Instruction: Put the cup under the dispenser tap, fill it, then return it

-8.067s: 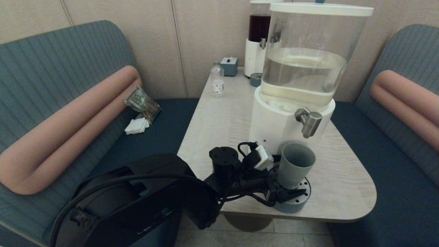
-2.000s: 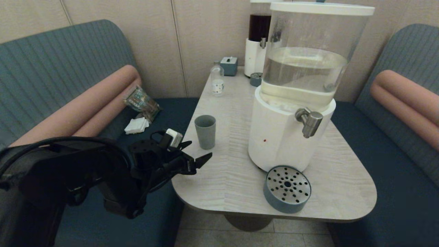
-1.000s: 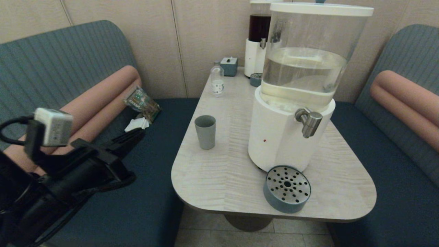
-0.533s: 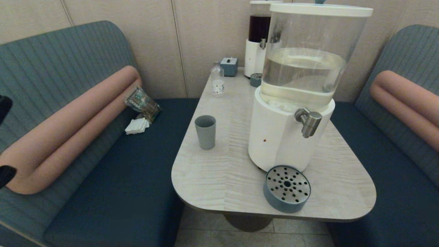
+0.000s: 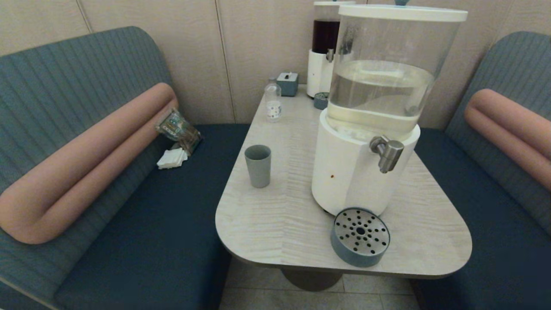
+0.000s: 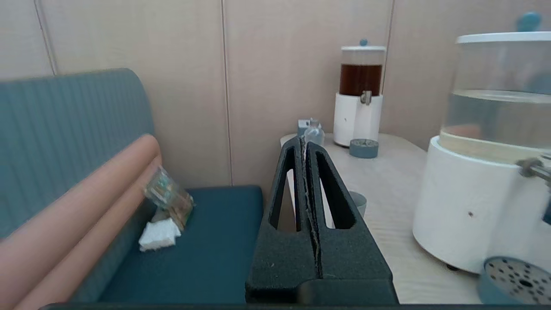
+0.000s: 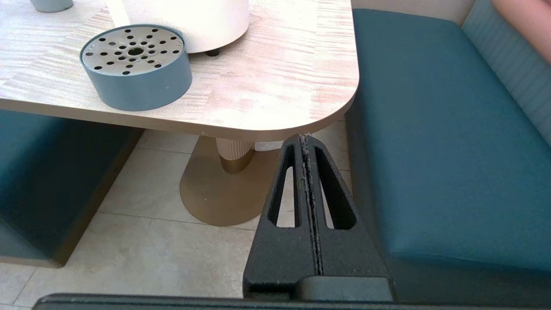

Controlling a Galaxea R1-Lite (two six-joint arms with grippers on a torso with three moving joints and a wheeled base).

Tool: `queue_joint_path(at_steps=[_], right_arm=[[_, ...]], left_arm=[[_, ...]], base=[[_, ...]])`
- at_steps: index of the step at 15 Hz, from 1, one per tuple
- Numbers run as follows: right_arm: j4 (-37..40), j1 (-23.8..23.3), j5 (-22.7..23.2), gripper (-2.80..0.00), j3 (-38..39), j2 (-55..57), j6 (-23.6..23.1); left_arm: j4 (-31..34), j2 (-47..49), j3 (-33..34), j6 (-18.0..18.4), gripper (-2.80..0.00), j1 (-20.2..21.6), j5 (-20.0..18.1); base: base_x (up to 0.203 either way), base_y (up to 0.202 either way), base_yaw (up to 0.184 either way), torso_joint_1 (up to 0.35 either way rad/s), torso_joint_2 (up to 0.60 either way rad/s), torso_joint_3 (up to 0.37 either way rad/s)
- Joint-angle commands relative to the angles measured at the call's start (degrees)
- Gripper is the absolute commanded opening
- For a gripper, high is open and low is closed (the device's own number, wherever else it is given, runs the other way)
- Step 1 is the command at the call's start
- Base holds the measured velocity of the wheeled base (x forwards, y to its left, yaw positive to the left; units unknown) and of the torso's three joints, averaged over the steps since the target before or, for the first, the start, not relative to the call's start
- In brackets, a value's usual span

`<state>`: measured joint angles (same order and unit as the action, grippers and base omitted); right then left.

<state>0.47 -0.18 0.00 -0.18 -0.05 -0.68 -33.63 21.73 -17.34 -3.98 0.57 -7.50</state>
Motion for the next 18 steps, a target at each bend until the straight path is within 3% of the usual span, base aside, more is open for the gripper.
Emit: queue_joint_path(at_steps=[1,5,12,15,18], right_arm=[[0.0,0.0,0.0,-2.8,0.0,0.0,0.0],[0.0,0.0,0.0,-2.8,0.0,0.0,0.0],[0.0,0.0,0.0,-2.8,0.0,0.0,0.1],[0.0,0.0,0.0,-2.8,0.0,0.0,0.0],[0.0,0.0,-0.1,-2.8,0.0,0.0,0.1]], left_arm=[[4.3,-10.5,-0.6,1.7,-2.8,0.0,-1.6],[20.3,-21.6,0.1,10.0,-2.8,0.0,-4.6],[22.9,-21.7,17.4,12.5,-2.8,0.0,-2.3],[28.1,-21.7,17.3,14.8,-2.8,0.0,3.2],[32.2,-21.7,17.3,15.3,-2.8,0.0,4.7]], base=[[0.0,0.0,0.0,0.0,0.0,0.0],[0.0,0.0,0.0,0.0,0.0,0.0],[0.0,0.0,0.0,0.0,0.0,0.0],[0.0,0.0,0.0,0.0,0.0,0.0],[0.0,0.0,0.0,0.0,0.0,0.0]])
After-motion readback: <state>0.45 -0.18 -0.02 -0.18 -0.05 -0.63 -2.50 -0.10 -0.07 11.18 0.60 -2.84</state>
